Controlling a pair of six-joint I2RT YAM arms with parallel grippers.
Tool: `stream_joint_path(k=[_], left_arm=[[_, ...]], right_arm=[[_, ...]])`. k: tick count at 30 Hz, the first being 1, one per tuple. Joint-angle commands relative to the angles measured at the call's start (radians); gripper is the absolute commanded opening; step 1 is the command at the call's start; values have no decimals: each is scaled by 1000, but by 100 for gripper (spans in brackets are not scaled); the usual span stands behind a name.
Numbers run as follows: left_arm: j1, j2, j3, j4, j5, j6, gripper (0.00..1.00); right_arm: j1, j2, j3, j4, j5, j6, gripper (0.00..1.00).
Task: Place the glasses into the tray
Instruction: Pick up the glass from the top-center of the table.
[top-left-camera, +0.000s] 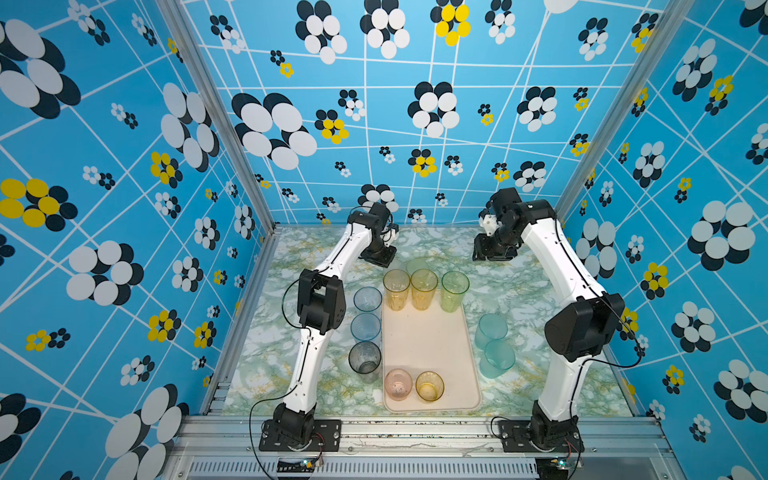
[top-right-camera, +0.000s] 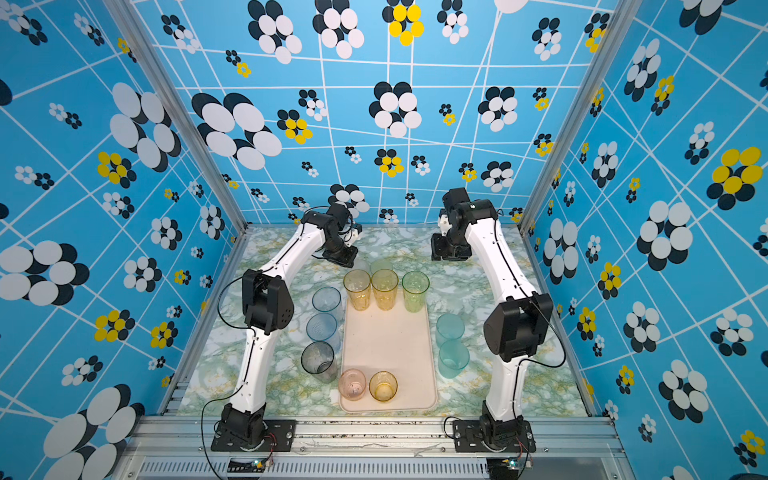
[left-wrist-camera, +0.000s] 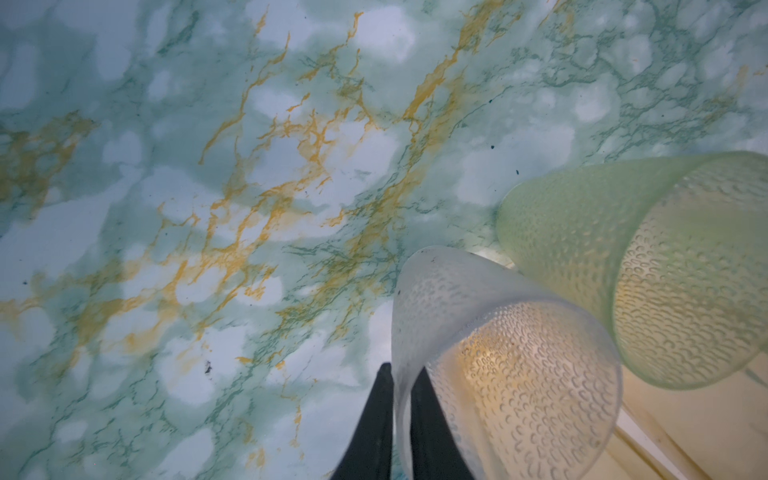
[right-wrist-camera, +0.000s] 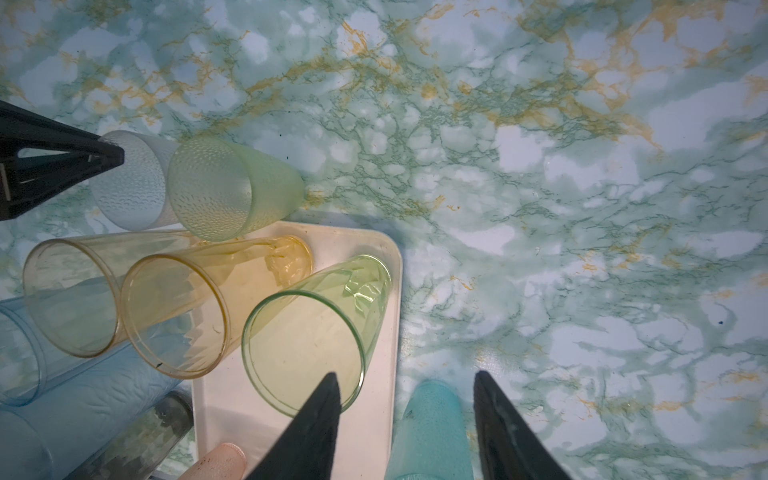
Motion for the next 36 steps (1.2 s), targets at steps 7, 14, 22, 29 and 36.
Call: stream_joint_path(k=[7, 14, 22, 29, 36], left_arm=[[-6, 10, 33, -18, -41, 24, 6], [5, -6, 40, -26, -87, 33, 4], [73, -106, -2, 38, -140, 20, 4], [119, -173, 39, 88, -145, 4, 4], [117, -322, 10, 129, -137, 6, 4]], right_arm=[[-9, -62, -61, 36, 8, -10, 54], [-12, -93, -105, 59, 9, -10, 54], [-13, -120, -155, 110, -6, -1, 54], [-12, -159, -209, 173, -12, 13, 54], [-12, -199, -234, 242, -1, 21, 54]])
